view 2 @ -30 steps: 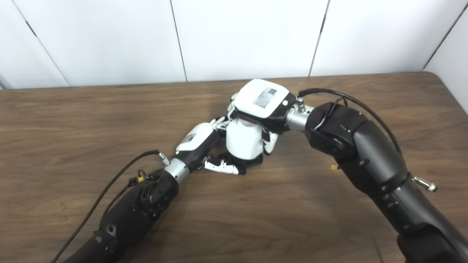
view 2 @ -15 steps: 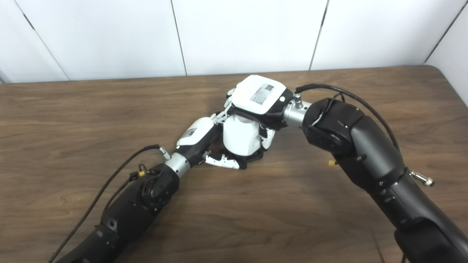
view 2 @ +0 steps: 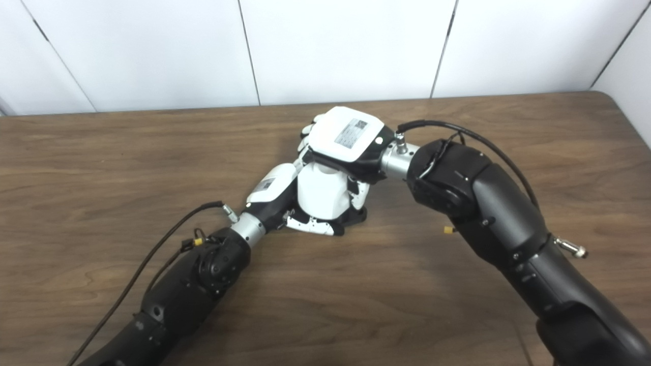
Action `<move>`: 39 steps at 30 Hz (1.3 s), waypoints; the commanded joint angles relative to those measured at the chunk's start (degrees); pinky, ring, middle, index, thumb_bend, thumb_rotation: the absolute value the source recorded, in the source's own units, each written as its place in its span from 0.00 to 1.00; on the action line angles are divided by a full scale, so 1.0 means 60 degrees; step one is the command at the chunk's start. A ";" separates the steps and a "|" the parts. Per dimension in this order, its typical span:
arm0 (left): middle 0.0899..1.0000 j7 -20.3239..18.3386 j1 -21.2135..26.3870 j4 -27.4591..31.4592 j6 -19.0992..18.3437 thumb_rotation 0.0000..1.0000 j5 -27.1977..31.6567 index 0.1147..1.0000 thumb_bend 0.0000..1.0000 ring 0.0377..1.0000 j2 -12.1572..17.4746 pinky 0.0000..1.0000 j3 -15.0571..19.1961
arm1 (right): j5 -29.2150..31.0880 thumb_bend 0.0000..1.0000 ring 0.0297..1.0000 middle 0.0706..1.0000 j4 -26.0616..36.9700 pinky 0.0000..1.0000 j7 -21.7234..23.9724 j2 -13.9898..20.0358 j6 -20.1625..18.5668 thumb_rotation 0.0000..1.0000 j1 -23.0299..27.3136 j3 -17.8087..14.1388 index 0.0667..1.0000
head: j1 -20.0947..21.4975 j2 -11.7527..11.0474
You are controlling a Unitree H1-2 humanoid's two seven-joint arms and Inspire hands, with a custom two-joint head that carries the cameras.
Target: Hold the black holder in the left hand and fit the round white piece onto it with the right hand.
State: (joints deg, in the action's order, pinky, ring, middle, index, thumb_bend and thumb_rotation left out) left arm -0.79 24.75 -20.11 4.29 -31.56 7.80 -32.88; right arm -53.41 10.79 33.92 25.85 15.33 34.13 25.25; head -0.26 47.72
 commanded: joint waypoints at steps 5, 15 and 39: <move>0.93 -0.1240 -0.0526 -0.0436 -0.0462 0.06 -0.0181 0.41 0.52 1.00 -0.0102 1.00 -0.0598 | -0.0168 0.53 0.85 0.76 -0.0219 0.88 0.0026 0.0156 0.0218 0.14 0.0063 0.0137 0.45 | -0.0003 0.0010; 0.93 -0.1310 -0.0603 -0.0271 -0.0558 0.06 -0.0041 0.41 0.52 1.00 -0.0050 1.00 -0.0509 | -0.0309 0.53 0.85 0.76 -0.0358 0.86 -0.0127 0.0356 0.0341 0.14 -0.0008 0.0262 0.44 | 0.0082 0.0055; 0.92 -0.1456 -0.0595 -0.0045 -0.0673 0.06 -0.0013 0.41 0.52 1.00 0.0095 1.00 -0.0366 | -0.0507 0.52 0.85 0.75 -0.0394 0.89 -0.0181 0.0836 0.0636 0.14 0.0723 0.0084 0.45 | 0.0369 0.0126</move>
State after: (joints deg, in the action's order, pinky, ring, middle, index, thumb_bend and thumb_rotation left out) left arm -2.84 24.19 -17.97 2.95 -31.43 8.29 -32.87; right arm -55.92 8.50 32.78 29.04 17.88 36.02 26.28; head 1.93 48.43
